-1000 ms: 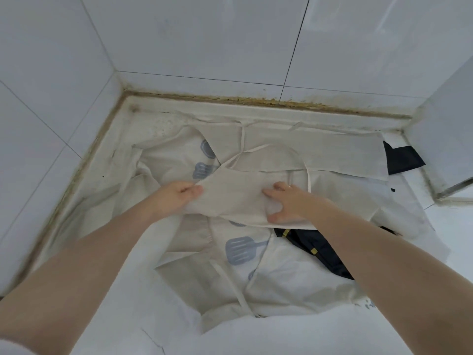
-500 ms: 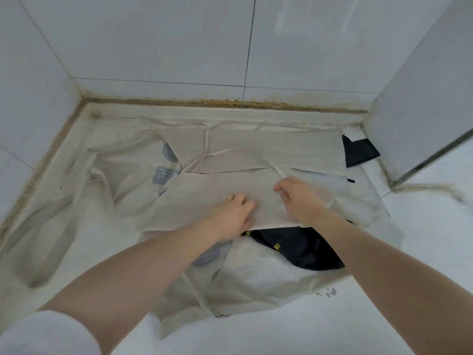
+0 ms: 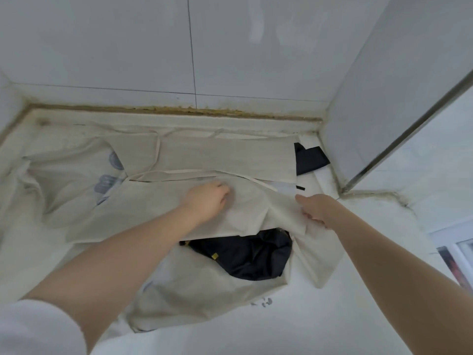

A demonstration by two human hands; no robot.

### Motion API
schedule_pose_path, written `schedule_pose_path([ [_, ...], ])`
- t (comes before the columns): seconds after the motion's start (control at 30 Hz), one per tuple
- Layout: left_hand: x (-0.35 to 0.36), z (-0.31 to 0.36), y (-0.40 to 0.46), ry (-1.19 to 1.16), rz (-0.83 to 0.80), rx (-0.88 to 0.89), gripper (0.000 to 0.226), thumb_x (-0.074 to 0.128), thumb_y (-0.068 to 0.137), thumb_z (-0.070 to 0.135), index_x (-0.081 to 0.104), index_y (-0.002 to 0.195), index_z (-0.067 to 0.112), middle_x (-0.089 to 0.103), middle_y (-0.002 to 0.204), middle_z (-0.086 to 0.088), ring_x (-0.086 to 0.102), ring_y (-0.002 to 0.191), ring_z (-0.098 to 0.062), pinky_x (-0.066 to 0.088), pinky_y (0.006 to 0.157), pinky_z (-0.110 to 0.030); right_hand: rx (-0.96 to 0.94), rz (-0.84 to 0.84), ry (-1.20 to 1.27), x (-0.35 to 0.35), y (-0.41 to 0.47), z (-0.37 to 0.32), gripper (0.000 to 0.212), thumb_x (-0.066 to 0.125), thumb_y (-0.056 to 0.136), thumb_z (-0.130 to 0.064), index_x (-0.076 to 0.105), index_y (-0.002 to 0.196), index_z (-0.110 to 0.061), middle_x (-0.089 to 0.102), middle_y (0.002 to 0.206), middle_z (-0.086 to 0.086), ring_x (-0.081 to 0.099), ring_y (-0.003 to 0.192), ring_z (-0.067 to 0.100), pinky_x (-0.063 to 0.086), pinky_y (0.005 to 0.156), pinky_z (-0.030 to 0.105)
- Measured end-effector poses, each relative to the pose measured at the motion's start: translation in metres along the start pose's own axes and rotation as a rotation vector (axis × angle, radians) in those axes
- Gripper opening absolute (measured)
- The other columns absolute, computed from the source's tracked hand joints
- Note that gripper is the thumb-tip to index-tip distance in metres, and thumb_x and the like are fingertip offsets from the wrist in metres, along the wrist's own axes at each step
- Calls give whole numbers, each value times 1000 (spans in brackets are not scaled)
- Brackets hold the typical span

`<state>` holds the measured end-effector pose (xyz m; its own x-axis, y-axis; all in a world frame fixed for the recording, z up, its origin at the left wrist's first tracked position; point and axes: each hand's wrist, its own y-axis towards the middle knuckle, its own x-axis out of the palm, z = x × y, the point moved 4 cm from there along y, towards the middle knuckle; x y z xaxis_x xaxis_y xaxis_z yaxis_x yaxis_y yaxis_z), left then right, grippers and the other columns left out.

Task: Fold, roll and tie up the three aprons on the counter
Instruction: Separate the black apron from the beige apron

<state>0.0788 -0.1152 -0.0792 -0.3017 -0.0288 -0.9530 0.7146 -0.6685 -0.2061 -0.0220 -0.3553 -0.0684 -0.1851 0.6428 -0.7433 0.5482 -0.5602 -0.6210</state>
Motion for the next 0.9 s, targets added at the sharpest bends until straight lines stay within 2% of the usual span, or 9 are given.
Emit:
schedule_pose_path([
  [0.1,-3,27,0,-196,73,136,46,35,87,44,65,108,15,59,103,-6,57,96,-24,47,78,-34,58,-233,213,-1,-9,2,37,55,91,-44,56,87,-8,51,71,5,46,60,16,43,62,25],
  [0.2,8,42,4,-244,1,86,38,46,95,35,52,126,15,52,119,-6,54,104,-23,43,87,-28,-41,-426,327,7,-11,3,34,73,80,-24,64,104,-3,68,101,17,60,82,21,52,89,34],
  [0.27,17,44,7,-241,-57,15,45,43,96,41,45,129,11,42,128,-9,54,105,-26,42,92,-31,-197,-300,482,1,-5,-3,25,68,82,-8,64,105,2,65,110,23,59,89,24,50,88,37],
  [0.37,26,41,8,-205,-72,-110,58,41,93,52,39,126,5,27,135,-12,54,102,-33,42,94,-36,-391,-96,668,-12,-1,-15,6,52,93,-5,59,92,-5,63,96,15,56,83,22,47,76,32],
  [0.5,34,40,9,-257,-75,-223,66,36,90,60,38,127,6,27,132,-12,50,107,-33,39,99,-38,-534,29,504,-10,-1,-24,11,40,99,-15,48,93,-11,51,79,4,45,69,13,38,65,26],
  [0.6,38,40,6,-212,-93,-240,71,36,87,66,34,130,10,27,132,-10,43,112,-32,37,101,-39,-507,35,380,-6,4,-14,13,41,97,-14,53,98,-11,59,89,6,54,82,21,44,74,32],
  [0.77,43,35,-5,51,-140,-199,100,47,70,80,14,144,22,9,149,-5,24,133,-29,31,106,-44,-16,-194,-233,-7,4,27,20,38,74,6,40,61,-9,45,39,5,47,43,19,36,45,19],
  [0.83,44,33,-6,105,-134,-152,110,49,69,80,-3,149,25,-13,156,-3,1,143,-28,12,114,-50,-80,35,-135,-15,7,21,13,42,77,5,45,83,-7,55,63,8,55,66,25,43,59,27],
  [0.9,45,30,-5,116,-144,-144,119,49,67,82,-19,147,26,-30,153,-1,-19,143,-25,-5,114,-55,-343,332,75,-21,1,1,28,45,88,-6,44,116,-9,55,104,10,55,97,29,44,78,35],
])
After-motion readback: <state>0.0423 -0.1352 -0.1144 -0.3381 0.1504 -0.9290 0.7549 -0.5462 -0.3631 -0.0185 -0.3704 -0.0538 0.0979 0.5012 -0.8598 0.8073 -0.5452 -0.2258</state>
